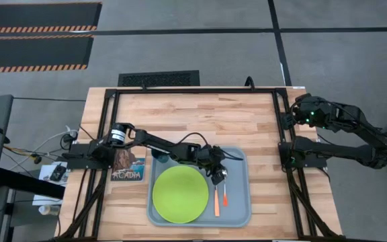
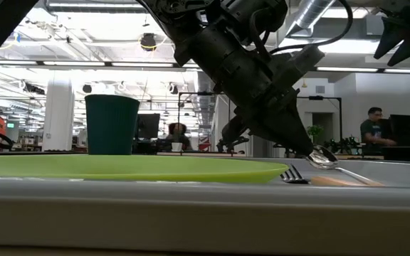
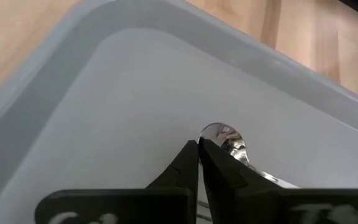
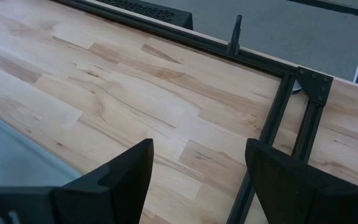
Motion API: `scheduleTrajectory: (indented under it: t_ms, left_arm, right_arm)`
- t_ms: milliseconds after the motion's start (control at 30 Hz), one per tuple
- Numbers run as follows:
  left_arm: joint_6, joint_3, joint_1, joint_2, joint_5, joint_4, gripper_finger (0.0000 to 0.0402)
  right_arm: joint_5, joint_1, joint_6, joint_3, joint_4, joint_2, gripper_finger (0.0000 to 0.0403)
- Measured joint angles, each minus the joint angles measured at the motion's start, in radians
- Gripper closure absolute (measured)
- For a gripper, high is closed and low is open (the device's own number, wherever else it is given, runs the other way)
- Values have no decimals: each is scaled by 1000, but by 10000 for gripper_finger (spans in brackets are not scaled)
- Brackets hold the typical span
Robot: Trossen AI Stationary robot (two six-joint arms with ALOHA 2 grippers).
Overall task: Pick and place plate/cup/fork/spoon on tray
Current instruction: Put the orange spoon on the gray serving tray to the right of the orange fork
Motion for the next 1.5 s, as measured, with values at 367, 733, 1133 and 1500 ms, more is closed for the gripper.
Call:
scheduleTrajectory:
  t_ms: [367,733,1133,1500]
  left_arm:
    - [17,0,-20,0,-62,-11,401]
    - [62,0,-27,0,-111,-10,401]
    - [69,0,-32,0,-139,-10,401]
    - [41,0,-32,0,-168,-10,401]
  right_arm:
    - [0,0,2,0,0,0,121]
    - [0,0,3,0,0,0,121]
    - [0,0,3,0,0,0,121]
    - [0,0,3,0,2,0,121]
